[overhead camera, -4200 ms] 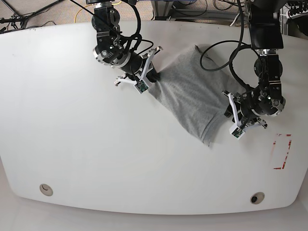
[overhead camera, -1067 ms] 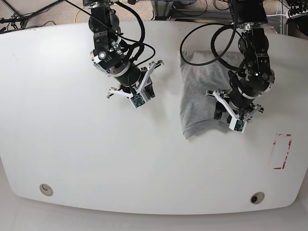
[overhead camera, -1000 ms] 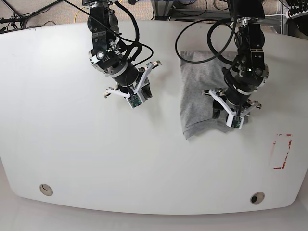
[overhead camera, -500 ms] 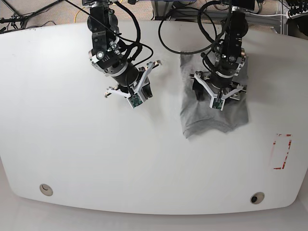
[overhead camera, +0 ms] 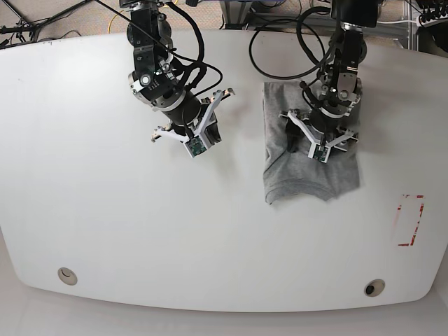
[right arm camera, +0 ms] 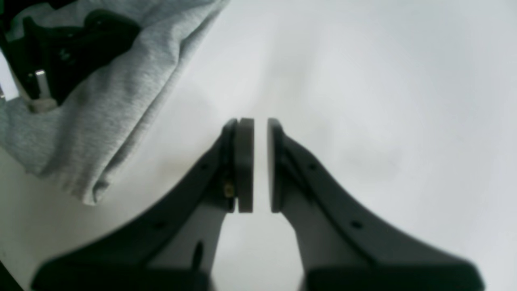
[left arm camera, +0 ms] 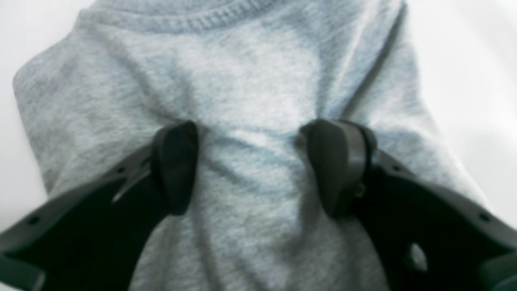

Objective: Fold the T-shirt properly
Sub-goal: 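Carry the bundle with the left gripper to the table edge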

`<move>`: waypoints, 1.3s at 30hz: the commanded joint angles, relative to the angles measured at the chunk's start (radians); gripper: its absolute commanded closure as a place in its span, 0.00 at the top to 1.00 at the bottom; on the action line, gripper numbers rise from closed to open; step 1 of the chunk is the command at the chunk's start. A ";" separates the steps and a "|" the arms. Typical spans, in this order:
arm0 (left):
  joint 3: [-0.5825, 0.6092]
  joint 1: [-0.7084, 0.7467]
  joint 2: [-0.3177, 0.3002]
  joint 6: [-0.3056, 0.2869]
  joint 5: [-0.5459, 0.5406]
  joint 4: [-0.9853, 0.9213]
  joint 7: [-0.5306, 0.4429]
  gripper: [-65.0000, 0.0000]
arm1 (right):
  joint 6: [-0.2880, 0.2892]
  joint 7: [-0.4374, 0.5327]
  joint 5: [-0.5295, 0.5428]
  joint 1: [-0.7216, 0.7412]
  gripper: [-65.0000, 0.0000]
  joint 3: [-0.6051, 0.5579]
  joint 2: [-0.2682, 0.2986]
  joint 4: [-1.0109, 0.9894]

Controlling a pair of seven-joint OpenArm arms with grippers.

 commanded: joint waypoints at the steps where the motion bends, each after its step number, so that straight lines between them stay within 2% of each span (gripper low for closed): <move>1: -0.027 0.060 -0.055 -0.054 0.069 -0.041 0.202 0.60 | 0.001 0.024 0.006 0.009 0.08 0.001 -0.002 0.022; 5: -0.090 0.076 -0.094 -0.163 0.069 -0.038 0.205 0.60 | 0.001 0.024 0.006 0.009 0.08 0.001 0.000 0.022; 7: -0.137 0.082 -0.120 -0.243 0.077 -0.043 0.208 0.59 | 0.001 0.024 0.006 0.009 0.08 0.001 0.000 0.022; 12: -0.237 0.114 -0.207 -0.352 0.077 -0.046 0.208 0.59 | 0.001 0.024 0.006 0.009 0.08 0.001 0.000 0.036; 17: -0.321 0.125 -0.291 -0.411 0.077 -0.084 0.208 0.59 | 0.001 0.024 0.003 0.009 0.08 0.003 0.001 0.036; 23: -0.414 0.125 -0.380 -0.456 0.071 -0.198 0.198 0.59 | 0.001 0.024 0.005 0.008 0.08 0.003 0.001 0.037; 27: -0.444 0.088 -0.459 -0.502 0.071 -0.298 0.145 0.59 | 0.001 0.024 0.005 0.008 0.08 0.003 0.001 0.051; 34: -0.463 -0.035 -0.535 -0.555 0.071 -0.456 0.102 0.59 | 0.001 0.024 0.006 -0.017 0.08 0.030 0.000 0.071; 39: -0.460 -0.107 -0.569 -0.555 0.071 -0.502 0.087 0.59 | 0.001 0.024 0.006 -0.030 0.08 0.035 0.001 0.076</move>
